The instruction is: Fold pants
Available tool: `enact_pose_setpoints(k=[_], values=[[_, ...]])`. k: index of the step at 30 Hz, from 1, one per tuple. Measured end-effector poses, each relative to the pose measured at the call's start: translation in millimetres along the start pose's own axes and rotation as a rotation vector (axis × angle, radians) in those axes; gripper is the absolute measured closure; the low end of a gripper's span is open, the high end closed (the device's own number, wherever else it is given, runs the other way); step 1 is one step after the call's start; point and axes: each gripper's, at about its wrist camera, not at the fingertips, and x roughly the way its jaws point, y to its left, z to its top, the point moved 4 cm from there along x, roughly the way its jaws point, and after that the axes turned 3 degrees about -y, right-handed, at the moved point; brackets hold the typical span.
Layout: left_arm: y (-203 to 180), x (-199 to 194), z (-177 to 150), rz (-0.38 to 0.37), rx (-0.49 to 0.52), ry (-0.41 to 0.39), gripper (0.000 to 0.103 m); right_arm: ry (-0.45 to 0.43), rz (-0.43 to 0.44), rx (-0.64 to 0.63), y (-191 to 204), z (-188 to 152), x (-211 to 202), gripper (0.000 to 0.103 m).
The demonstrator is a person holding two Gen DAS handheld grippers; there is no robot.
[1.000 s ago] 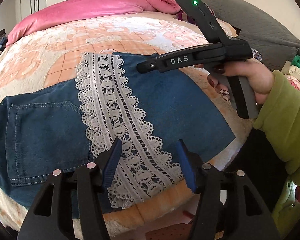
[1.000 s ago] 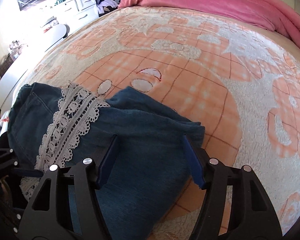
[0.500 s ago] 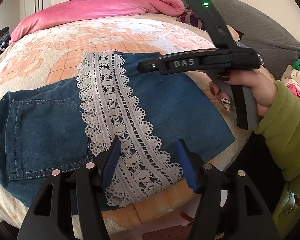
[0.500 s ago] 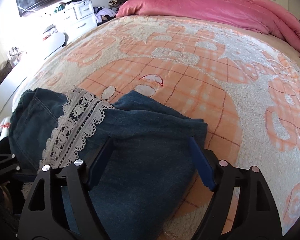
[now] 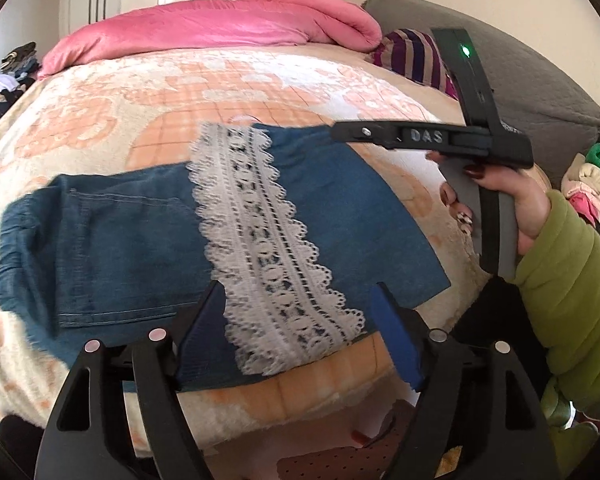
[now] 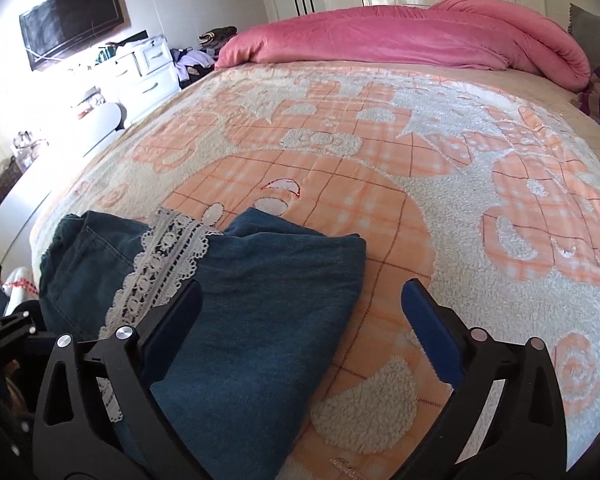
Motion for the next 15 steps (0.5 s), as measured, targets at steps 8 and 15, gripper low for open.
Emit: enact_pose_setpoints(k=[8,15], values=[[20.1,-22.9,2.7,0.058,-0.036,-0.050,0.018,-0.017,-0.009,-0.007,11.9,-2.9,-11.1,0.009],[45.4,-36.9,4.6,0.107,-0.071,-0.075,0.009,-0.010,0.032,-0.034,38.9,-1.6,-18.8,0.009]])
